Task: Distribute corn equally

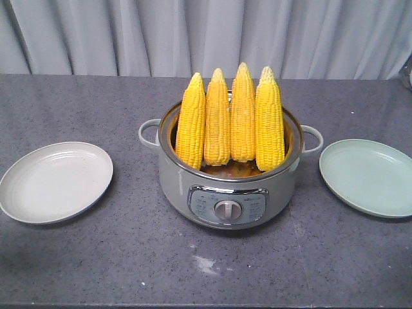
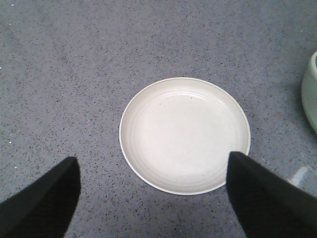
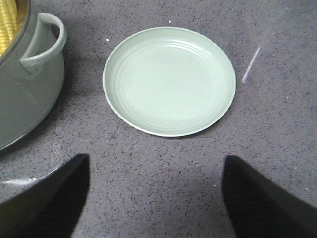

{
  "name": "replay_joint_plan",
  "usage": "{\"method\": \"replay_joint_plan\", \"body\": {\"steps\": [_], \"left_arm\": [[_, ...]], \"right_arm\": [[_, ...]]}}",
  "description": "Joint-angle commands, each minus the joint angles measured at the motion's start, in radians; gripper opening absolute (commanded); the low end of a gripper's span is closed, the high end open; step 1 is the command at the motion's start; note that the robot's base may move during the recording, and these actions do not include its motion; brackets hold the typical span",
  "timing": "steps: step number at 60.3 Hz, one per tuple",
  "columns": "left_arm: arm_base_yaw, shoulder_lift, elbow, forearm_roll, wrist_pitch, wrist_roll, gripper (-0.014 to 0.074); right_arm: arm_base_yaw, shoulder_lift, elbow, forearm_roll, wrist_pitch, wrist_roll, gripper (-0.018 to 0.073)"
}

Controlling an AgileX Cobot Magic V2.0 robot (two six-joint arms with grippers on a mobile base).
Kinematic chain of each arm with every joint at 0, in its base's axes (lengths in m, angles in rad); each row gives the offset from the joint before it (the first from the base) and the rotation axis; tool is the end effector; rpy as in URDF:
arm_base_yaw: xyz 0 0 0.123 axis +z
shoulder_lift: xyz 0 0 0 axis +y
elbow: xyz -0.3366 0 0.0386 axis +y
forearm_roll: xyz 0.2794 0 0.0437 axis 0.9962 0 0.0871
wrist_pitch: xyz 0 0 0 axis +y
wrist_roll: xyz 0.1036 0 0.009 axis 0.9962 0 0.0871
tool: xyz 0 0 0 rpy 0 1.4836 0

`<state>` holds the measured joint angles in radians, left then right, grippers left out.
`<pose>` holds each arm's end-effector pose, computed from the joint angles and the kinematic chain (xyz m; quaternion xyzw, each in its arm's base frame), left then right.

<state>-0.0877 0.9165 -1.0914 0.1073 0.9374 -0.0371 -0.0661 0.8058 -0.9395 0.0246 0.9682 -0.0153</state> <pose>0.1744 -0.0063 0.4406 0.0327 0.8996 0.0256 0.4348 0.1419 -0.0073 0.4024 0.0256 0.9160 -0.0042 0.4003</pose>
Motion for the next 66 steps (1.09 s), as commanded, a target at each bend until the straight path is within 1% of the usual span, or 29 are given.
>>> {"method": "replay_joint_plan", "body": {"steps": [1, 5, 14, 23, 30, 33, 39, 45, 52, 58, 66], "left_arm": [[-0.001, -0.005, -0.031, 0.006, -0.052, -0.011, 0.0652], [-0.001, -0.005, -0.031, 0.006, -0.050, -0.011, 0.0647], [-0.001, -0.005, -0.031, -0.010, -0.046, -0.011, 0.0628], [-0.001, -0.002, -0.031, -0.020, -0.045, -0.010, 0.0613], [-0.001, 0.002, -0.031, -0.020, -0.045, -0.010, 0.0608], [-0.001, 0.004, -0.031, -0.020, -0.045, -0.009, 0.0607], [-0.001, 0.005, -0.031, -0.020, -0.046, -0.009, 0.0607], [-0.001, 0.005, -0.031, -0.020, -0.046, -0.009, 0.0605], [-0.001, 0.005, -0.031, -0.020, -0.046, -0.009, 0.0603], [-0.001, 0.005, -0.031, -0.020, -0.045, -0.007, 0.0598], [-0.001, 0.005, -0.031, -0.019, -0.044, -0.006, 0.0592]], "right_arm": [[-0.002, 0.003, -0.033, 0.033, -0.048, -0.022, 0.0640], [-0.002, 0.008, -0.034, 0.088, -0.057, -0.069, 0.0643], [-0.002, 0.095, -0.074, 0.278, -0.062, -0.244, 0.0637], [-0.002, 0.248, -0.183, 0.444, -0.063, -0.422, 0.0629], [-0.001, 0.389, -0.297, 0.577, -0.061, -0.597, 0.0625], [-0.001, 0.448, -0.356, 0.620, -0.055, -0.640, 0.0623], [-0.001, 0.572, -0.463, 0.674, -0.028, -0.676, 0.0620], [0.023, 0.679, -0.568, 0.675, -0.008, -0.684, 0.0617], [0.102, 0.793, -0.684, 0.599, -0.010, -0.677, 0.0616], [0.161, 0.881, -0.772, 0.522, -0.044, -0.631, 0.0612], [0.199, 0.968, -0.847, 0.484, -0.059, -0.595, 0.0603]]}}
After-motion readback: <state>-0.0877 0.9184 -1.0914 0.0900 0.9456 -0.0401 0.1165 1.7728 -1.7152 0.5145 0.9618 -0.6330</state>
